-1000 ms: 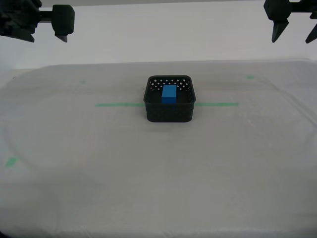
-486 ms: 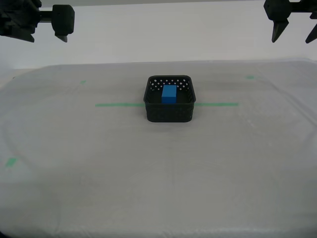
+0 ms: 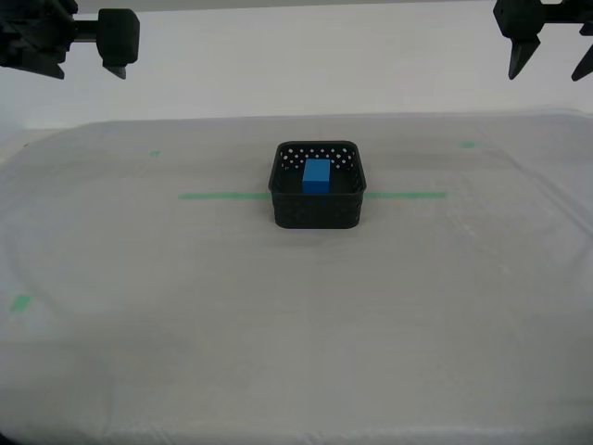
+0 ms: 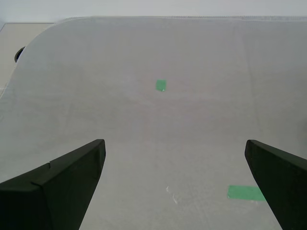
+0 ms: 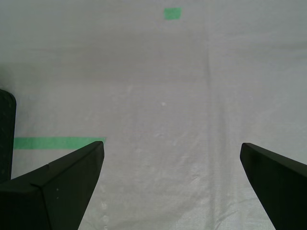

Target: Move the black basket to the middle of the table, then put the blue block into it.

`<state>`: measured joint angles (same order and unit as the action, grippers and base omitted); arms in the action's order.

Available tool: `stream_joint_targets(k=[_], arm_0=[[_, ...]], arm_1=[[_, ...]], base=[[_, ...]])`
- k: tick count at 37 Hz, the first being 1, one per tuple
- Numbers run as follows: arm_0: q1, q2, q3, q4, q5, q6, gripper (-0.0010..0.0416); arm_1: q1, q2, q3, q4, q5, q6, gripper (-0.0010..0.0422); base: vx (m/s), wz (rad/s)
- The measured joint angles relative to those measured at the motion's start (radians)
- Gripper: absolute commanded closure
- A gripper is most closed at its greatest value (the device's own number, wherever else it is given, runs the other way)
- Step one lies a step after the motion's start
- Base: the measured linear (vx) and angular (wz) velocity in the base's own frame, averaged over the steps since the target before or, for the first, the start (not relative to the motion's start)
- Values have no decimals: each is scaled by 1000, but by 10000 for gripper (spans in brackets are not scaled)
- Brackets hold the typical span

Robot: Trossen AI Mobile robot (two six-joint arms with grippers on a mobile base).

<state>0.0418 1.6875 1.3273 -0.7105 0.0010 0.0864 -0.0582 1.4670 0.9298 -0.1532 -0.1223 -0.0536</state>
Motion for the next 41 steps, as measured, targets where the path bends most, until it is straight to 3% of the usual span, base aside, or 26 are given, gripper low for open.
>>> stream_joint_targets(k=[41], arm_0=[[-1, 0, 0, 0, 0, 0, 7]], arm_1=[[0, 0, 0, 0, 0, 0, 12]], base=[[0, 0]])
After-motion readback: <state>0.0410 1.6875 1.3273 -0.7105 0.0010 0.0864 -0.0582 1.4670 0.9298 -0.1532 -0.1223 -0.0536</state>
